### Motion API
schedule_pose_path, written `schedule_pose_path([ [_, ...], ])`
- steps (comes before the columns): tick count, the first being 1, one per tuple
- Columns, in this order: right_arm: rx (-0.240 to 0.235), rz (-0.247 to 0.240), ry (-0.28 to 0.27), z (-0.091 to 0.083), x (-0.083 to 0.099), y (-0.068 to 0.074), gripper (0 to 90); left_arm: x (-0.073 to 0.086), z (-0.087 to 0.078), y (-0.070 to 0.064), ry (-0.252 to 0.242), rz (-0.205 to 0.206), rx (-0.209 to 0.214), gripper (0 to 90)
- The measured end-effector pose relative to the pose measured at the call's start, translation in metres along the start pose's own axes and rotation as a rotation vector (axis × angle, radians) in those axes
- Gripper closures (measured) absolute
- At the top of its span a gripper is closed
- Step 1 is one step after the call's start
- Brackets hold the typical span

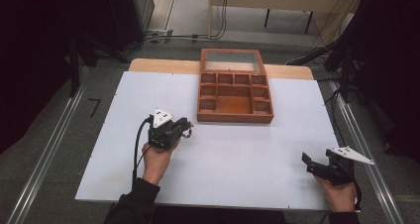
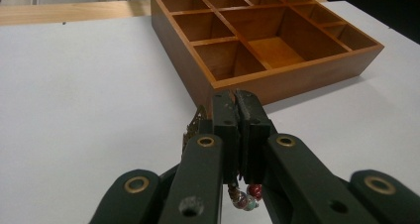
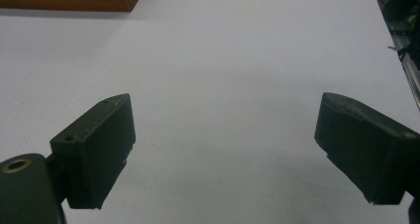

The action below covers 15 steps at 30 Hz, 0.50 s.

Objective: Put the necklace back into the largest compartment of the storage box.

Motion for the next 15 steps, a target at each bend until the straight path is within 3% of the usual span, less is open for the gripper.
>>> schedule_pose_path([
  [15, 0.000, -0.003, 0.002, 0.0002, 0.0002, -0.0002, 6.9, -0.0072, 0.0099, -0.0072, -0.002, 0.006, 0.019, 88.9],
])
Point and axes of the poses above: each handheld gripper's, and its own axes: z roughly forward along the jaws, x roughly out of its underside, y roughly to its left, the point moved 7 cm from there along z, roughly forward along the jaws, and after that the axes turned 12 degrees about z, right-handed, at the moved point
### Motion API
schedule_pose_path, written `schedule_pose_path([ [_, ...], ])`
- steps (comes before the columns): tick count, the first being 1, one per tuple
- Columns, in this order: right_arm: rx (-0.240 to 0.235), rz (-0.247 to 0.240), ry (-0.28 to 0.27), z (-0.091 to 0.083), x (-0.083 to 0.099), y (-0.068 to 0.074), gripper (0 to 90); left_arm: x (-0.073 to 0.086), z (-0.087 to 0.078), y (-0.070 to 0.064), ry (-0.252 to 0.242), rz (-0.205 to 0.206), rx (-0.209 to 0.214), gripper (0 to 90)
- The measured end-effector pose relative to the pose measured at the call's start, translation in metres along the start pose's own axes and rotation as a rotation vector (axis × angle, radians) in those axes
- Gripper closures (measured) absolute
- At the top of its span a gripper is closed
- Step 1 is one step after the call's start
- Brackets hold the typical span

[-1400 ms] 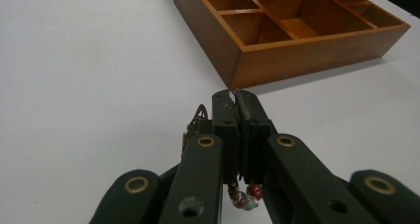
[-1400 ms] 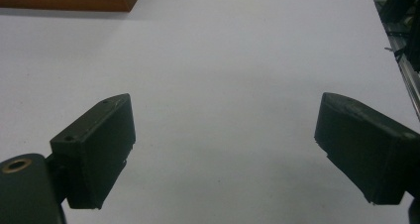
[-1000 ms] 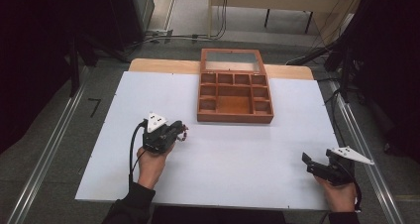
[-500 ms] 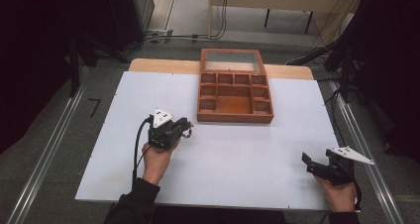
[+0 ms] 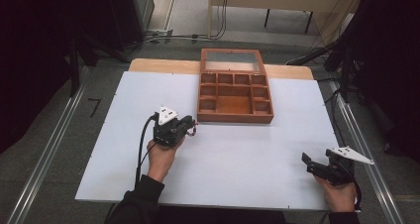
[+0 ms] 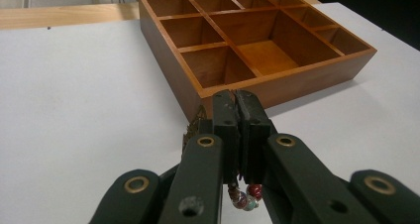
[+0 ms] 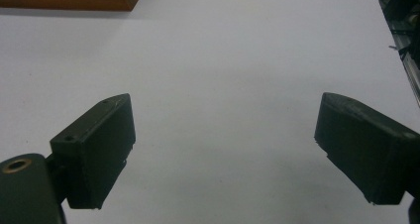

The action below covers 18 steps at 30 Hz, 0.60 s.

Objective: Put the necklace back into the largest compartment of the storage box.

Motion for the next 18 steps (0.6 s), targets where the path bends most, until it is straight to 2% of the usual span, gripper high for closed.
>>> schedule_pose_path([
  [18, -0.003, 0.003, 0.001, 0.000, 0.000, 0.001, 6.9, -0.014, 0.014, -0.011, -0.002, 0.010, 0.028, 88.9],
])
Point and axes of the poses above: each handheld gripper's, and its own axes: z roughly forward along the jaws, x roughly out of its underside, y roughly to its left, the point moved 7 cm from there along z, roughly forward along the jaws, and after that the axes turned 12 degrees about z, right-handed, at the moved point
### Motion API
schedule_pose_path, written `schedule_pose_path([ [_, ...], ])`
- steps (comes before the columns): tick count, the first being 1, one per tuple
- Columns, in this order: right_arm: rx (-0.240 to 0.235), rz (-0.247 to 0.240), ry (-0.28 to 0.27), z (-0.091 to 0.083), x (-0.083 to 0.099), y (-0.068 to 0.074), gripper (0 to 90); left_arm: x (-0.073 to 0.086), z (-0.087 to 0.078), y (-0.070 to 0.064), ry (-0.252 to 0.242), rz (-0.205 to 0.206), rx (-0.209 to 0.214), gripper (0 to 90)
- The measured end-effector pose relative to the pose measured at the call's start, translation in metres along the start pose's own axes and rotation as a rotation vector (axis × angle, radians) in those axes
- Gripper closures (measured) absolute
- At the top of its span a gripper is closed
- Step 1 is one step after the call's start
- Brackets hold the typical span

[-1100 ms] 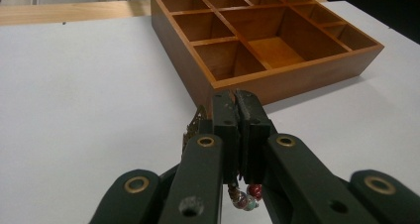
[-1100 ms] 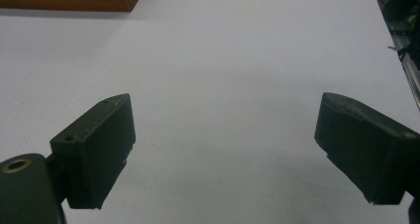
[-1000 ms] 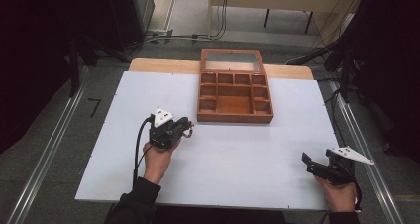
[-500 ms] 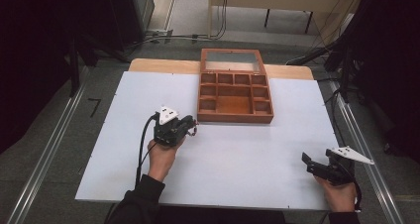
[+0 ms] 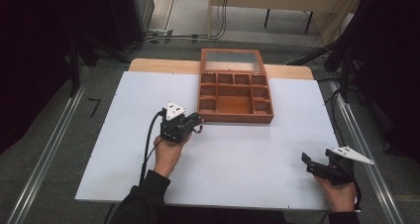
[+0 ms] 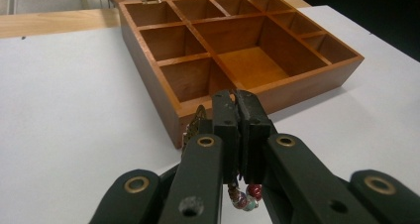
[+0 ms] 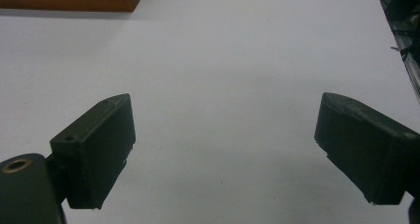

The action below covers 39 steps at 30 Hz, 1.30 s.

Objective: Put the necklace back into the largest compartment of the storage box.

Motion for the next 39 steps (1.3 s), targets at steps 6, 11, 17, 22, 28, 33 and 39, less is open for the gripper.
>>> schedule_pose_path([
  [6, -0.002, 0.000, 0.000, 0.000, 0.000, 0.000, 6.9, -0.005, 0.008, -0.005, 0.003, 0.005, 0.014, 88.9],
  [11, -0.002, 0.000, 0.001, 0.000, 0.000, 0.000, 6.9, -0.007, 0.014, -0.007, 0.009, 0.004, 0.020, 88.9],
  [17, -0.007, -0.001, 0.001, 0.001, 0.000, 0.002, 6.9, -0.015, 0.022, -0.010, 0.007, 0.004, 0.030, 88.9],
  [22, -0.008, -0.002, 0.000, 0.001, -0.001, 0.001, 6.9, -0.025, 0.032, -0.013, 0.008, 0.008, 0.032, 88.9],
  [28, -0.015, 0.007, -0.001, 0.001, -0.001, 0.001, 6.9, -0.035, 0.045, -0.017, 0.012, 0.014, 0.037, 88.9],
  [33, -0.021, 0.004, 0.000, 0.001, -0.001, 0.002, 6.9, -0.042, 0.055, -0.016, 0.014, 0.009, 0.031, 88.9],
  [39, -0.024, 0.007, -0.001, 0.001, -0.002, 0.001, 6.9, -0.047, 0.064, -0.017, 0.020, 0.011, 0.032, 88.9],
])
Point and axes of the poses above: each handheld gripper's, and its own axes: z roughly forward along the jaws, x roughly out of its underside, y roughly to its left, the point moved 7 cm from there along z, roughly forward along the jaws, and after that the axes turned 12 degrees about z, right-handed, at the moved point
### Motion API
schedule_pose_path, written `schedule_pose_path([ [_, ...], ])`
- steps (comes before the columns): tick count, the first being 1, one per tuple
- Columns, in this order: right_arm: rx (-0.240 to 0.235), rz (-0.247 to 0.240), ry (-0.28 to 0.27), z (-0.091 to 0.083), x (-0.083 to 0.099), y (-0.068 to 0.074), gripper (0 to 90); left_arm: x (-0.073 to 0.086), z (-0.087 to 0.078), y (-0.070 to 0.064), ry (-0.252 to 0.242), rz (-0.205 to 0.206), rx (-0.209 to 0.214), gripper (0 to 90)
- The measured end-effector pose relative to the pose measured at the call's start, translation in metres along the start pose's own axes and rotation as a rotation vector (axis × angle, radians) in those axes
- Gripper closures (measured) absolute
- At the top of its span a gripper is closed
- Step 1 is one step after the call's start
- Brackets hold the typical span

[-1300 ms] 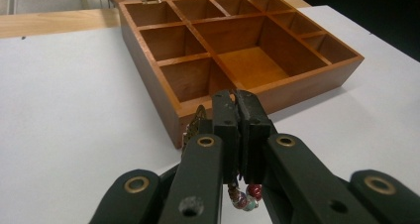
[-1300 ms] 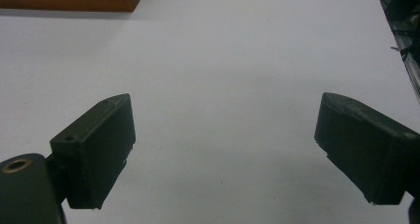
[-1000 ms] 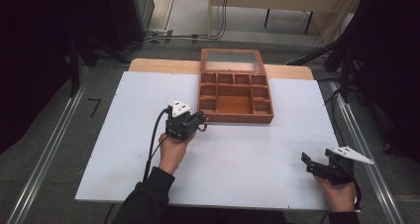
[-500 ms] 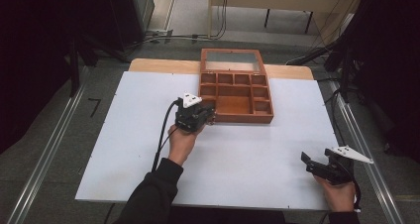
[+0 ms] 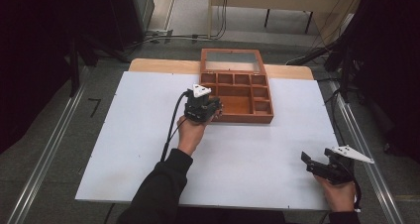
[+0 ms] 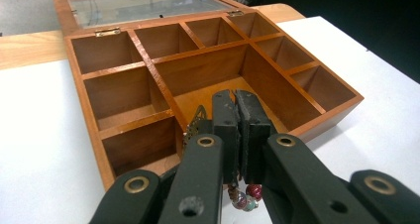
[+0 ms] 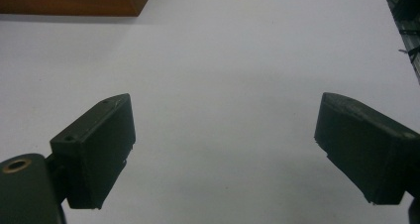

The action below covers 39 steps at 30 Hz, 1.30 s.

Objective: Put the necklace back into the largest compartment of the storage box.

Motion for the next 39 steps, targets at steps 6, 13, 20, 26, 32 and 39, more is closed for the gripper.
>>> schedule_pose_path([
  [6, -0.001, -0.001, 0.000, 0.000, 0.000, 0.001, 6.9, -0.005, 0.008, -0.002, 0.003, 0.007, -0.001, 88.9],
  [13, -0.005, 0.002, 0.000, 0.000, 0.000, 0.000, 6.9, -0.013, 0.017, -0.005, 0.000, 0.014, -0.001, 88.9],
  [20, -0.008, 0.004, 0.001, 0.000, 0.000, 0.001, 6.9, -0.018, 0.028, -0.007, 0.005, 0.016, 0.000, 88.9],
  [26, -0.008, 0.003, 0.002, 0.000, -0.001, 0.000, 6.9, -0.022, 0.035, -0.009, 0.006, 0.019, 0.001, 88.9],
  [32, -0.009, 0.002, 0.001, 0.001, -0.001, 0.001, 6.9, -0.026, 0.041, -0.010, 0.006, 0.021, -0.003, 88.9],
  [39, -0.011, 0.001, 0.002, 0.001, -0.001, 0.001, 6.9, -0.027, 0.050, -0.010, 0.016, 0.024, -0.009, 88.9],
])
Point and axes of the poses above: each handheld gripper's, and its own axes: z roughly forward along the jaws, x roughly out of its underside, y roughly to its left, the point moved 7 cm from there along z, roughly forward along the jaws, and after that the axes turned 12 degrees about z, right-handed, at the moved point
